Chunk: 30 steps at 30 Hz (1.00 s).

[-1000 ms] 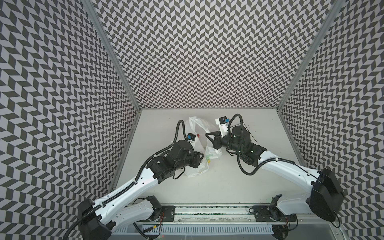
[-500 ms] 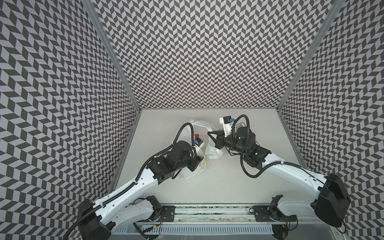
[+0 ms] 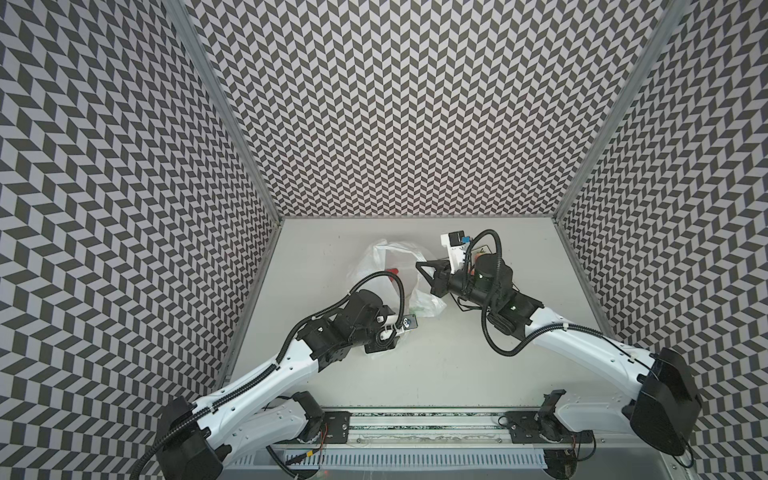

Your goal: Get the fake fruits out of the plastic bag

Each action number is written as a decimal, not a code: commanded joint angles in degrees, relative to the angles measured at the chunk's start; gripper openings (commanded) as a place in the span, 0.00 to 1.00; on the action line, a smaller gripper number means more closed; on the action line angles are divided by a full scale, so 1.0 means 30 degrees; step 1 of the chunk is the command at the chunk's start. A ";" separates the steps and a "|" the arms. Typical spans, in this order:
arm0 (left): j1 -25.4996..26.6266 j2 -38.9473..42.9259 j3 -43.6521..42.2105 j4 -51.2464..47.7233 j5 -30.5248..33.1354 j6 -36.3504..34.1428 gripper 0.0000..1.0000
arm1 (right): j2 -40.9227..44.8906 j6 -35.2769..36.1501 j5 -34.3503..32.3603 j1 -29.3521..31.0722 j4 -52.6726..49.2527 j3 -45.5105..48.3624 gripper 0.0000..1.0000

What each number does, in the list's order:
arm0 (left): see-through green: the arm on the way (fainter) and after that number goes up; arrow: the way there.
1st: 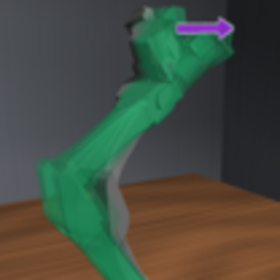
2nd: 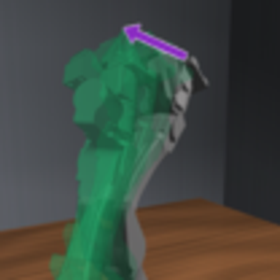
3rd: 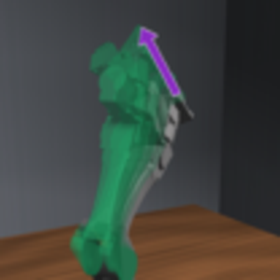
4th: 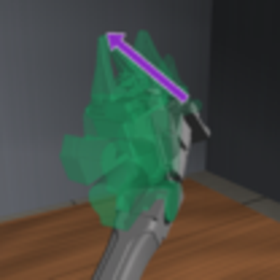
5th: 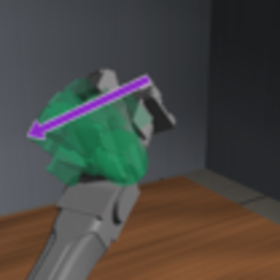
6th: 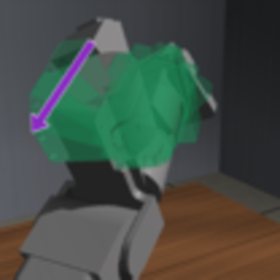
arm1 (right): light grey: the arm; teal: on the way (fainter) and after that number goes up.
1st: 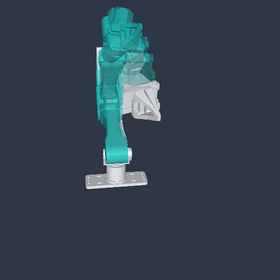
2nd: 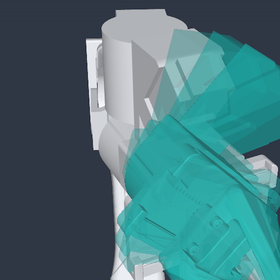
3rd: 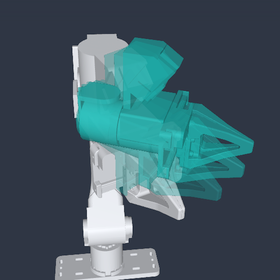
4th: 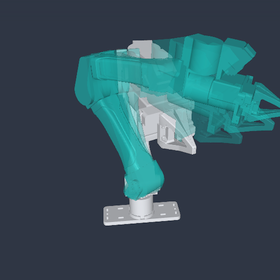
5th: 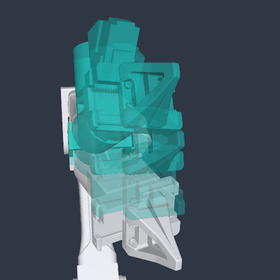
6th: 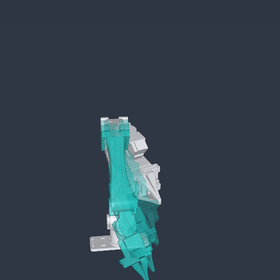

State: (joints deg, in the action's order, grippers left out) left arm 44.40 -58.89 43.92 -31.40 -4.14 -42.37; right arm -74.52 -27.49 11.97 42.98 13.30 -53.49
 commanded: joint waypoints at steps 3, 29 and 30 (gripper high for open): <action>-0.0551 -0.1389 0.0285 -0.0024 -0.1170 -0.2537 0.65 | 0.0866 -0.0073 -0.0385 0.0087 0.0851 0.0253 0.00; -0.1397 -0.5796 0.1043 -0.3493 -0.2673 -0.2254 0.59 | 0.1238 0.0123 -0.1261 0.0059 0.1067 0.0403 0.00; -0.1385 -0.5771 0.1099 -0.3456 -0.2652 -0.2212 0.54 | 0.1257 0.0112 -0.1333 0.0057 0.1061 0.0419 0.00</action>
State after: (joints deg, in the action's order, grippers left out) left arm 40.47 -76.07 47.70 -40.69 -11.68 -49.21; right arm -72.05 -27.44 9.02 42.98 13.30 -52.21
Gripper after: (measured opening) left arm 0.564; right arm 0.048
